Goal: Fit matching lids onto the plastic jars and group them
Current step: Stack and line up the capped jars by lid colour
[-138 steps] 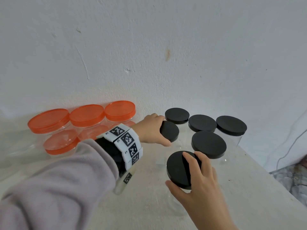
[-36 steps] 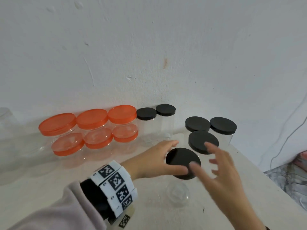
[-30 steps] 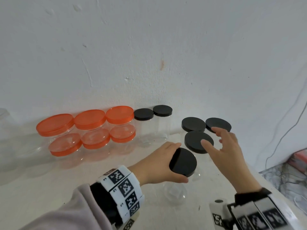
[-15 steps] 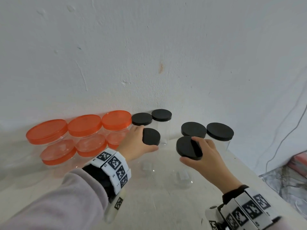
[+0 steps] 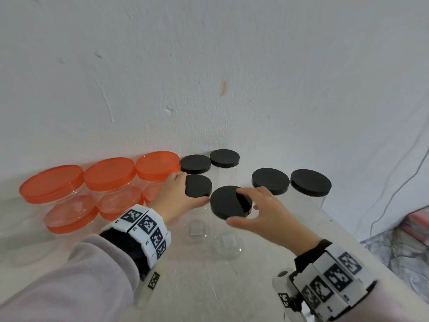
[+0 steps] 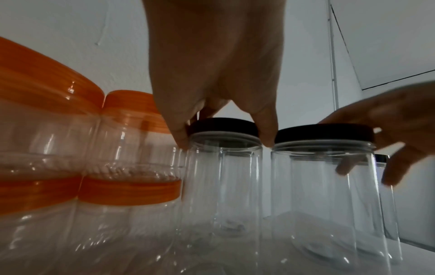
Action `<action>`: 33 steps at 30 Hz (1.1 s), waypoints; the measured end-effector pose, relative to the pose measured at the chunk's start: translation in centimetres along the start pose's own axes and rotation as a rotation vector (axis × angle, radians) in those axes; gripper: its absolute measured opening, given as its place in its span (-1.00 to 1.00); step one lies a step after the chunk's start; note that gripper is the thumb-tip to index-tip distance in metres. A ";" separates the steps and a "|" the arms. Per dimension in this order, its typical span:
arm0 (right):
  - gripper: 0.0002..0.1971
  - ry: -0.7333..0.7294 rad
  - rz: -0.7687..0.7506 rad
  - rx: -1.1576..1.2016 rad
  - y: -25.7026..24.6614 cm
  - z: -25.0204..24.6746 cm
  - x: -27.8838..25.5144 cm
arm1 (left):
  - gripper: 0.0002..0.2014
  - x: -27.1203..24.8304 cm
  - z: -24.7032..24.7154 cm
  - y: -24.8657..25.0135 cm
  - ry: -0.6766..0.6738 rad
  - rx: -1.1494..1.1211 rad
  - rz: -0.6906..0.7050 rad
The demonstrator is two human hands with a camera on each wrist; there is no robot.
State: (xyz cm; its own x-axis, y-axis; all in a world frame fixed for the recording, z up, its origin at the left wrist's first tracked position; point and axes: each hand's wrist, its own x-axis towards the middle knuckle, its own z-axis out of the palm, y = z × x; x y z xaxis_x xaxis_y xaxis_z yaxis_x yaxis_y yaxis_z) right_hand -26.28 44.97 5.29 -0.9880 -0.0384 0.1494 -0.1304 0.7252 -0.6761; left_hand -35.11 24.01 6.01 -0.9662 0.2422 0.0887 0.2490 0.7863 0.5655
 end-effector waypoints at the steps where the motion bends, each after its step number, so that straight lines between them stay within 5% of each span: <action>1: -0.32 0.058 0.015 0.014 -0.1 -0.9 0.2 | -0.32 0.0 0.0 -0.1 -0.007 -0.003 0.004; 5: -0.44 0.307 0.097 -0.068 -0.3 -4.5 2.2 | -0.24 -0.2 0.0 -0.4 -0.027 0.003 0.018; 12: -0.34 -0.066 0.320 -0.525 0.4 -5.3 5.5 | -0.19 -0.5 -0.2 -0.7 -0.060 -0.024 0.027; 16: -0.39 -0.078 0.347 -0.530 0.3 -5.1 7.3 | -0.17 -0.5 -0.1 -0.7 -0.059 -0.033 0.020; 26: -0.32 0.171 0.391 -0.393 0.5 -3.7 13.2 | -0.22 -0.7 0.1 -0.6 -0.059 -0.095 0.007; 33: -0.34 0.171 0.404 -0.334 1.6 -2.9 15.4 | -0.20 -0.7 0.0 -0.6 -0.081 -0.107 0.002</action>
State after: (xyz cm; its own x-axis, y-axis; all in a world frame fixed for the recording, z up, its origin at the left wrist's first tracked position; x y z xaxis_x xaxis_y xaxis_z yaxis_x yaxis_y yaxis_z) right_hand -41.42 47.50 8.60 -0.9230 0.3801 0.0595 0.3171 0.8391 -0.4420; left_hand -34.55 23.35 5.54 -0.9562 0.2916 0.0260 0.2379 0.7218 0.6499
